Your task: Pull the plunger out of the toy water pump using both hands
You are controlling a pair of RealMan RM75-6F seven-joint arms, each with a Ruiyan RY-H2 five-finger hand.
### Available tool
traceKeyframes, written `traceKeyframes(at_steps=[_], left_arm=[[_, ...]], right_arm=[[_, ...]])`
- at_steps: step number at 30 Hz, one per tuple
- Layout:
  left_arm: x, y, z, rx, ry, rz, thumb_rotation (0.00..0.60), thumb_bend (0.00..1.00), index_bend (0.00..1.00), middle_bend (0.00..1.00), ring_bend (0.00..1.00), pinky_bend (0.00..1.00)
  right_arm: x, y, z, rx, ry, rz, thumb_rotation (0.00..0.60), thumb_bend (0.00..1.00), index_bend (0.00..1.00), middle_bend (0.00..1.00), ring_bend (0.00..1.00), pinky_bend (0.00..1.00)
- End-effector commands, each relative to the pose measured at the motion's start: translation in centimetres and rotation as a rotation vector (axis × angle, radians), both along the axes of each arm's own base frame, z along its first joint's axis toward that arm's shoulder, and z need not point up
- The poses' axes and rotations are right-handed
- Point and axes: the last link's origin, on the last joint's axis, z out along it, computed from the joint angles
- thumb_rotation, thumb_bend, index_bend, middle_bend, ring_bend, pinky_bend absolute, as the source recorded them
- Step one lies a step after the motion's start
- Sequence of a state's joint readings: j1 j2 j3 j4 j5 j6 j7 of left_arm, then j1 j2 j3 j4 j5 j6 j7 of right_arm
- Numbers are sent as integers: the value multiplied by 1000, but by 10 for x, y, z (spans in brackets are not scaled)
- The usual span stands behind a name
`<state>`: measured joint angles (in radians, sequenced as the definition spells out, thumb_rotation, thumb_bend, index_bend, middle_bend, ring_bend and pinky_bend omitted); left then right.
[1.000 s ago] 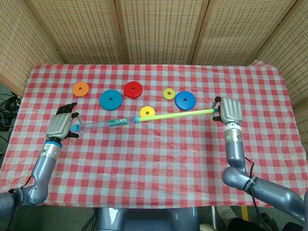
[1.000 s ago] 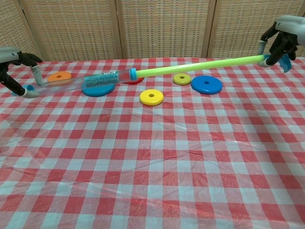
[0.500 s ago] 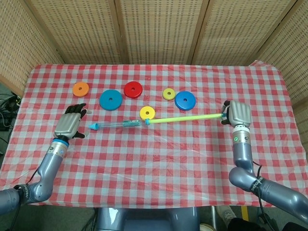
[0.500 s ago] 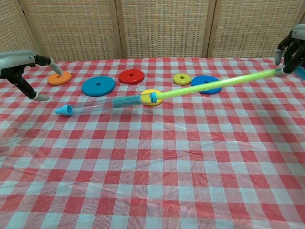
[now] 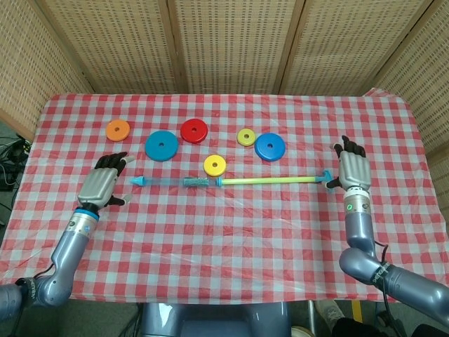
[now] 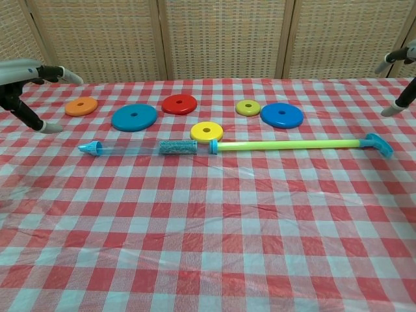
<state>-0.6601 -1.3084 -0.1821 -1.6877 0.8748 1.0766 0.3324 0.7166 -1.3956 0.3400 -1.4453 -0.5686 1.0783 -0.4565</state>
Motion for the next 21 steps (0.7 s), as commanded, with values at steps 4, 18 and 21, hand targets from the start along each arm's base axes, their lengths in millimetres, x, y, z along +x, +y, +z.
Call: traceKeyframes(at_steps=[4, 18, 21], left_arm=[[-35, -49, 26, 162, 82, -95, 600, 239, 81, 0, 0, 0], [-99, -140, 55, 151, 176, 15, 600, 23, 0, 0, 0, 0], [-102, -149, 57, 164, 178, 8, 600, 23, 0, 0, 0, 0]], right_arm=[[-11, 49, 11, -53, 6, 259, 600, 205, 186, 0, 0, 0], [-66, 148, 16, 7, 46, 311, 600, 55, 0, 0, 0, 0], [-73, 158, 16, 13, 40, 312, 600, 51, 0, 0, 0, 0]])
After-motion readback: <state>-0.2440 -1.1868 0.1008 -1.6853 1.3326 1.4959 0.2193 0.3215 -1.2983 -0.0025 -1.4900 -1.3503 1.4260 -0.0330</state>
